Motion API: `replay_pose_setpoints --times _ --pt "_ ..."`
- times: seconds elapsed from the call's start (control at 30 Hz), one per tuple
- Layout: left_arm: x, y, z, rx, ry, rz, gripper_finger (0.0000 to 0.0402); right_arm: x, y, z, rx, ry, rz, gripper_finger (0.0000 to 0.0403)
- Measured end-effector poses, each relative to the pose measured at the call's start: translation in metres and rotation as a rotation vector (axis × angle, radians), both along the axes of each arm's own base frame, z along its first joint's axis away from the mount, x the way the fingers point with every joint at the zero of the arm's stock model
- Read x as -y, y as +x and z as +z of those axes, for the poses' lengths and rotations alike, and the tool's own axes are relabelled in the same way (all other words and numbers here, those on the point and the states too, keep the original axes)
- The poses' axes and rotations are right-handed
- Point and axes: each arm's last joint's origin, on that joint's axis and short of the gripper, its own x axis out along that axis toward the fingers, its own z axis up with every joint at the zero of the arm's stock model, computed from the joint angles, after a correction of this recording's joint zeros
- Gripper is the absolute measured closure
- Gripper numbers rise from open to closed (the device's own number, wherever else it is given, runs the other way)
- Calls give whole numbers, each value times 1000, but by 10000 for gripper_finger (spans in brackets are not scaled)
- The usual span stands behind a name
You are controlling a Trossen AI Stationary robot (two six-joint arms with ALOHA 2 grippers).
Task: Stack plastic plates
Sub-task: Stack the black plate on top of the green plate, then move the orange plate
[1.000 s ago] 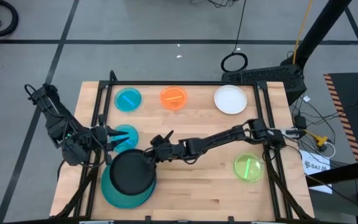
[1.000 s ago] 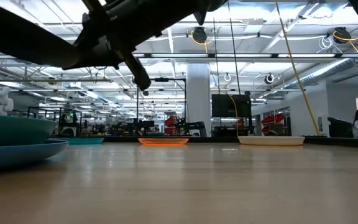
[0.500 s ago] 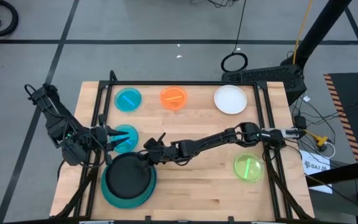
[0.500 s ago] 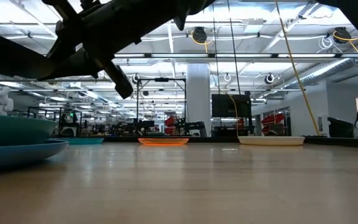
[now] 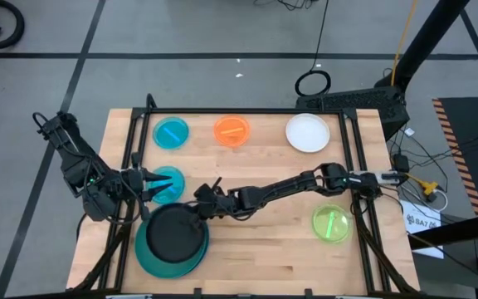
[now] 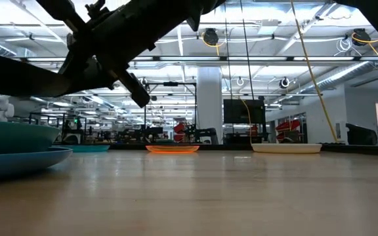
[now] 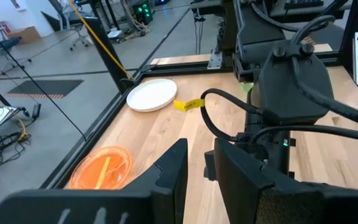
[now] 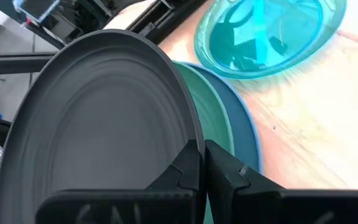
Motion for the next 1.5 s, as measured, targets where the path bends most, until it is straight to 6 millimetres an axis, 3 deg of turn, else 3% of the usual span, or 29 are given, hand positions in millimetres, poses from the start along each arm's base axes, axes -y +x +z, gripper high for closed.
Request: replay_pose_setpoints --times 0.4,0.97,1.5 --pt "0 0 0 0 1 0 314 0 0 -18 -59 -22 -20 394" --pt "0 0 0 -3 7 -2 314 1 2 -16 -35 -31 -38 369" --pt "0 0 0 -2 5 -1 314 2 2 -16 -29 -35 -36 245"
